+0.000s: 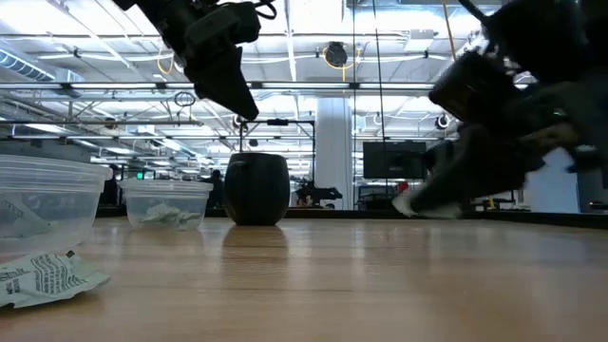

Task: Pick and place Stevia / Truvia into bins
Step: Put the green stevia packet into the bottom transparent container

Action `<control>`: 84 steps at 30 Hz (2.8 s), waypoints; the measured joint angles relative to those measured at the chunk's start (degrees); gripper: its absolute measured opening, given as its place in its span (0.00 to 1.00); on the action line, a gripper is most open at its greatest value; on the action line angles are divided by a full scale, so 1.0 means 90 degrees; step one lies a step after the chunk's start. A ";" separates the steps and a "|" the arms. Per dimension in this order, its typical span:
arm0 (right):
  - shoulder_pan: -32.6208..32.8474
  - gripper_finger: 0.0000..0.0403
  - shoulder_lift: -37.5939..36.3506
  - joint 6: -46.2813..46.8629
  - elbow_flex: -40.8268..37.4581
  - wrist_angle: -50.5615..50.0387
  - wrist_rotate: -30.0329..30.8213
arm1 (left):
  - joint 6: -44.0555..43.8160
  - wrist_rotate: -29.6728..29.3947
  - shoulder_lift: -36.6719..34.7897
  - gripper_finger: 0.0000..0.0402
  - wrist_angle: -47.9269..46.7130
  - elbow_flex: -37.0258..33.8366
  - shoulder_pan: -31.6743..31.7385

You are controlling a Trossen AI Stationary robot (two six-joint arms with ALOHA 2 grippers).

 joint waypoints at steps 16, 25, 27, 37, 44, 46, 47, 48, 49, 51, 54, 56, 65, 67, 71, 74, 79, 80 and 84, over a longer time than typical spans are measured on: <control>-0.1090 0.01 -0.0698 -0.1535 0.0108 0.2008 0.0406 | -0.0157 0.0336 0.0064 0.25 0.1688 -0.0056 0.0000; -0.1184 0.01 -0.0726 -0.2329 0.0118 0.2664 0.0394 | -0.0038 0.0543 0.0100 0.25 0.2373 -0.0066 0.0000; -0.1187 0.01 -0.0728 -0.2433 0.0118 0.2719 0.0395 | -0.0012 0.0704 0.0095 0.25 0.2655 -0.0062 0.0000; -0.1184 0.02 -0.0726 -0.2921 0.0118 0.2974 0.0395 | -0.0781 0.1125 0.0772 0.25 0.3391 -0.0070 -0.0049; -0.1184 0.02 -0.0728 -0.2900 0.0120 0.2994 0.0397 | -0.0700 0.1001 0.0949 0.25 0.3895 -0.0057 -0.0036; -0.1184 0.02 -0.0728 -0.2909 0.0118 0.2983 0.0397 | -0.0668 0.1032 0.0962 0.25 0.3924 -0.0056 -0.0036; -0.1184 0.02 -0.0728 -0.2921 0.0118 0.2985 0.0398 | -0.0669 0.1075 0.0964 0.25 0.3960 -0.0058 -0.0036; -0.1182 0.02 -0.0731 -0.2928 0.0118 0.2985 0.0410 | -0.0668 0.1105 0.0962 0.25 0.3977 -0.0058 -0.0036; -0.1182 0.02 -0.0731 -0.2929 0.0118 0.2972 0.0427 | -0.0668 0.1103 0.0962 0.25 0.3972 -0.0058 -0.0044; -0.1180 0.02 -0.0731 -0.2929 0.0118 0.2859 0.0493 | -0.0692 0.1093 0.0966 0.25 0.3919 -0.0058 -0.0060; -0.1182 0.02 -0.0731 -0.2900 0.0118 0.2563 0.0600 | -0.0682 0.1104 0.0967 0.25 0.3965 -0.0058 -0.0087; -0.1187 0.02 -0.0731 -0.2794 0.0118 0.2398 0.0611 | -0.0682 0.1112 0.0962 0.25 0.3955 -0.0058 -0.0090; -0.1187 0.02 -0.0728 -0.2745 0.0118 0.2414 0.1012 | -0.0626 0.1122 0.0962 0.25 0.3919 -0.0058 -0.0087; -0.1187 0.02 -0.0728 -0.2753 0.0118 0.2480 0.1006 | -0.0554 0.1120 0.0962 0.25 0.3898 -0.0058 -0.0087; -0.1182 0.02 -0.0728 -0.2762 0.0118 0.2571 0.0931 | -0.0416 0.1117 0.0962 0.25 0.3873 -0.0058 -0.0087; -0.1182 0.02 -0.0729 -0.2784 0.0118 0.2652 0.0929 | -0.0342 0.1096 0.0962 0.25 0.3870 -0.0058 -0.0087; -0.1182 0.02 -0.0729 -0.2788 0.0118 0.2776 0.0892 | -0.0330 0.1057 0.0962 0.25 0.3872 -0.0058 -0.0087; -0.1182 0.02 -0.0729 -0.2791 0.0118 0.2761 0.0889 | -0.0330 0.1057 0.0962 0.25 0.3872 -0.0058 -0.0087; -0.1184 0.02 -0.0728 -0.2922 0.0118 0.2822 0.0890 | -0.0324 0.1057 0.0962 0.25 0.3874 -0.0058 -0.0087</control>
